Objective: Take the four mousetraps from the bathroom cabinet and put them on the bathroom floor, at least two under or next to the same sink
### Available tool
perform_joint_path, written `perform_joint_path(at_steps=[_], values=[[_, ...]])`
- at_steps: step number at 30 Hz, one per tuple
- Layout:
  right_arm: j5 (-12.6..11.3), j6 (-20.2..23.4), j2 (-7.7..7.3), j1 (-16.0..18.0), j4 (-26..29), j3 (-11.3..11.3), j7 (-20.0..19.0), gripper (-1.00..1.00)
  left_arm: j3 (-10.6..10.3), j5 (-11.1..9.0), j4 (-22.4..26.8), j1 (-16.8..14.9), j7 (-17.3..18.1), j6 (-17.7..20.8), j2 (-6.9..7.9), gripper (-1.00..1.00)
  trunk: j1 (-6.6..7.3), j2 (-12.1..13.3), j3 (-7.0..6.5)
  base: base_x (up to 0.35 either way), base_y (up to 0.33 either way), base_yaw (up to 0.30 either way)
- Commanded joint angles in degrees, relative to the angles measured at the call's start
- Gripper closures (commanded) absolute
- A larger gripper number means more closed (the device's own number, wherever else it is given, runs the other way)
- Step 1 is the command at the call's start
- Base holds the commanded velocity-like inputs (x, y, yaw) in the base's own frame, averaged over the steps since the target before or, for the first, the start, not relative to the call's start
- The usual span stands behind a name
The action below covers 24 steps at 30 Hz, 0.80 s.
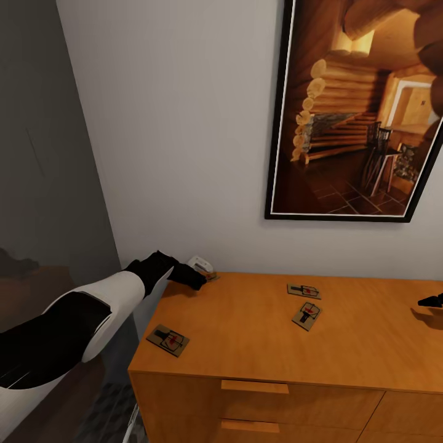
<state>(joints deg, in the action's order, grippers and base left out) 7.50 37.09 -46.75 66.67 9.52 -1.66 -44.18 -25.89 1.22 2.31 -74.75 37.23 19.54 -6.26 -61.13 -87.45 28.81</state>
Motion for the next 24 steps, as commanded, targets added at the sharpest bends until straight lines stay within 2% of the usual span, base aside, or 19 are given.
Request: perform_joint_path(at_steps=[1, 21, 24], values=[[0.58, 0.17, -0.01, 0.04, 0.06, -0.2, -0.38, -1.0, -0.55, 0.92, -0.02, 0.02, 0.22, 0.34, 0.02, 1.0, 0.0, -0.03, 0.08, 0.0, 0.0, 0.0], [0.57, 0.17, -0.04, 0.04, 0.06, -0.28, -0.38, -1.0, -0.39, 1.14, 0.83, 0.05, 0.56, 0.5, -0.24, 1.0, 0.0, -0.03, 0.08, 0.0, 0.0, 0.0], [0.57, 0.17, -0.08, 0.04, 0.06, -0.28, -0.33, -1.0, -0.42, 1.13, 2.4, 0.05, 1.9, 0.82, -0.99, 1.0, 0.0, -0.03, 0.08, 0.0, 0.0, 0.0]])
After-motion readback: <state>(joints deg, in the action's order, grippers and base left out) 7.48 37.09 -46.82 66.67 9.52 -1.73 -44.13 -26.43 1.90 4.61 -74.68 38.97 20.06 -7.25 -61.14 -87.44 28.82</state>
